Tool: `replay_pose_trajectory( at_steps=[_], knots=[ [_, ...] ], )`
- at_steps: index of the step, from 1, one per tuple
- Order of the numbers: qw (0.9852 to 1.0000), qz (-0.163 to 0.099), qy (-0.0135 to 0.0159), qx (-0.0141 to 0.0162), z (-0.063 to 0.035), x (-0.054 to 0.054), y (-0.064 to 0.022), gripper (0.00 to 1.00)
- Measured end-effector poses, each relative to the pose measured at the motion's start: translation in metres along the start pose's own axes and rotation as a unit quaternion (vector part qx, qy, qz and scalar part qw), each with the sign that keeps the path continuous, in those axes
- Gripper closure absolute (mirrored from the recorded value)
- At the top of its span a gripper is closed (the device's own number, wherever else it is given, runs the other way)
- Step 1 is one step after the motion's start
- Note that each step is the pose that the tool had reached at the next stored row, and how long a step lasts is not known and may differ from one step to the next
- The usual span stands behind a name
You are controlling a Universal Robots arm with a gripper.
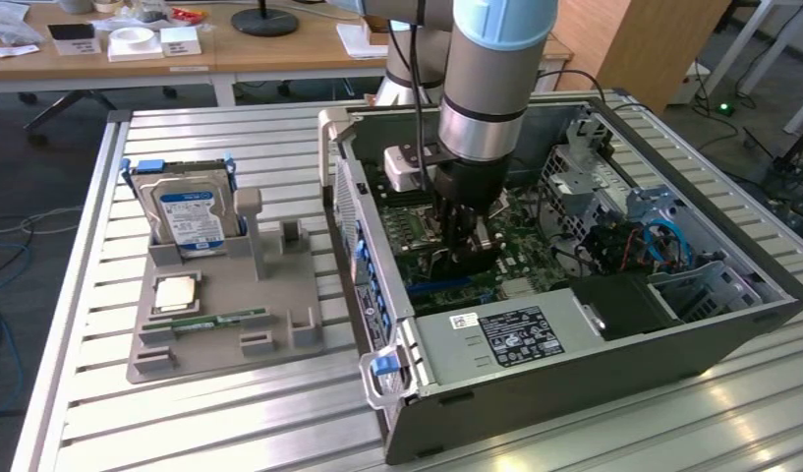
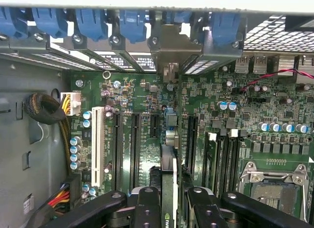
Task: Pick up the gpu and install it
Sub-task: 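Insert the gpu into the slot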
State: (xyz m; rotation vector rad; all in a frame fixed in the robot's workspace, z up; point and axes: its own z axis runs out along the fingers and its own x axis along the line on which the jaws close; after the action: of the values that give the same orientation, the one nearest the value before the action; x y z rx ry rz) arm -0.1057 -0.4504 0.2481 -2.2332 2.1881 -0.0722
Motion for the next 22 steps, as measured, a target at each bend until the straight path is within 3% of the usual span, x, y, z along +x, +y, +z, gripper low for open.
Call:
replay_pose_trajectory(
  at_steps=[22],
  knots=[
    [1.0000,0.000,-0.0004,0.0001,-0.0010,-0.0006,-0.0004,0.74]
  ],
)
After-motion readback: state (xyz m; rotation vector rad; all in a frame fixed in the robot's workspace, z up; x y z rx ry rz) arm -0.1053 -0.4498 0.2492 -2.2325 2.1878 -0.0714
